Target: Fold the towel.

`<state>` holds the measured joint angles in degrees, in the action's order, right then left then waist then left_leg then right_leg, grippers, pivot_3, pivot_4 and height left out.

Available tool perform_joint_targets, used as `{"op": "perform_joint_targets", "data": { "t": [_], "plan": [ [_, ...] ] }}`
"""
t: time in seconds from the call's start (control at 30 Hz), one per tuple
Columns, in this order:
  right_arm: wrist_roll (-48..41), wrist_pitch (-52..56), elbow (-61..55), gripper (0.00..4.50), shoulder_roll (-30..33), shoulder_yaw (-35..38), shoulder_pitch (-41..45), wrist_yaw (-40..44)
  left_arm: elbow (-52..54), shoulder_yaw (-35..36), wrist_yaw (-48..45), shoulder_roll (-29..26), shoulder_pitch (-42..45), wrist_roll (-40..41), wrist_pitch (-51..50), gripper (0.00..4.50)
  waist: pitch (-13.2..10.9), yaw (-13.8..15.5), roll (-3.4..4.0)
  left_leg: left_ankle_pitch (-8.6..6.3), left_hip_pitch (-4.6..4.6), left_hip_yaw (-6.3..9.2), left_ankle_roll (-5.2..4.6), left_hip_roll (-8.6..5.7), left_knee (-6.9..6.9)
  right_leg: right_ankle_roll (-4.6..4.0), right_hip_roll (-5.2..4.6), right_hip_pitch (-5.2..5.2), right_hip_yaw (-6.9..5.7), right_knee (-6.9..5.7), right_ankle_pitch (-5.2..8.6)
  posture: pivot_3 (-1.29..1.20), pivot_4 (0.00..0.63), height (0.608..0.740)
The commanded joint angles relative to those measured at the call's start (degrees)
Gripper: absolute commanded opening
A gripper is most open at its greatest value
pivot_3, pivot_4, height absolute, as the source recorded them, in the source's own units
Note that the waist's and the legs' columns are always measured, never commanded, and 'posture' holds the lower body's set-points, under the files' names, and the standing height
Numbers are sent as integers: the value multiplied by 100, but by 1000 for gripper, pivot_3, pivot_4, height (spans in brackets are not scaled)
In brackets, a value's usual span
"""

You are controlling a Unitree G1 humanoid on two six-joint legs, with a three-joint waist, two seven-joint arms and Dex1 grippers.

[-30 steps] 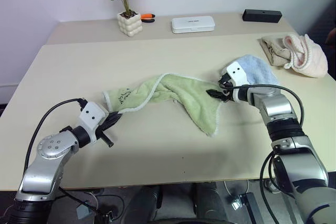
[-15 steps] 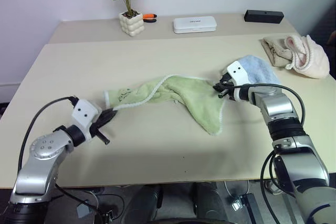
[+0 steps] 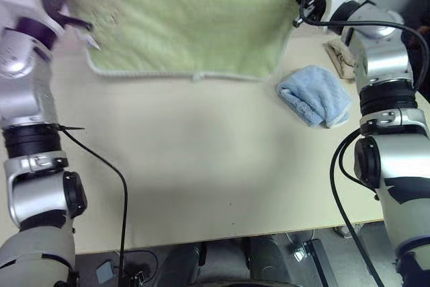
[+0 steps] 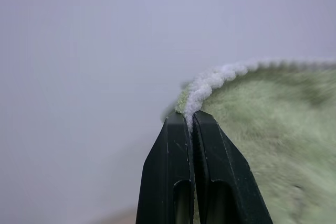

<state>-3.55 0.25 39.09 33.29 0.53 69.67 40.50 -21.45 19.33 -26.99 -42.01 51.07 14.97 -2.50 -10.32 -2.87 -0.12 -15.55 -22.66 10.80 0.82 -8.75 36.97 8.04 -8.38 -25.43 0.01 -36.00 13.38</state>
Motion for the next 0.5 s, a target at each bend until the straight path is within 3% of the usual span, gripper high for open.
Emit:
{"op": "perform_joint_targets", "data": {
  "t": [0.03, 0.23, 0.37, 0.5],
  "plan": [
    [-479, 366, -1266, 57, 154, 95, -689, 677, 689, 259, -644, -228, -856, 426, -243, 0, 0, -44, 1, -2, 8, -1, -3, -3, 0, 0, -9, 1, -1, -3, 0, 0, 150, 740],
    [-1165, 1816, -3750, 57, 405, -128, -3073, 1408, 2890, 1015, -1400, -231, -4295, 1263, -1372, 0, -4, -113, 4, -6, 9, -2, -6, -8, 1, 0, -8, -6, 5, -11, 1, 0, 150, 740],
    [-962, 1946, -4251, 57, 510, -354, -3906, 1404, 3617, 1132, -1280, -89, -5370, 1304, -1629, 0, -8, 90, 5, -7, 25, -5, -11, -1, 16, -17, 6, 5, 9, -12, -24, 0, 150, 740],
    [-797, 1989, -4530, 57, 765, -663, -4421, 1705, 3984, 1190, -1078, 61, -5641, 1400, -1826, 0, -6, 356, 4, 4, 51, -10, 10, 50, 35, -56, 60, 42, 11, -2, -47, 0, 150, 740]
  ]
}}
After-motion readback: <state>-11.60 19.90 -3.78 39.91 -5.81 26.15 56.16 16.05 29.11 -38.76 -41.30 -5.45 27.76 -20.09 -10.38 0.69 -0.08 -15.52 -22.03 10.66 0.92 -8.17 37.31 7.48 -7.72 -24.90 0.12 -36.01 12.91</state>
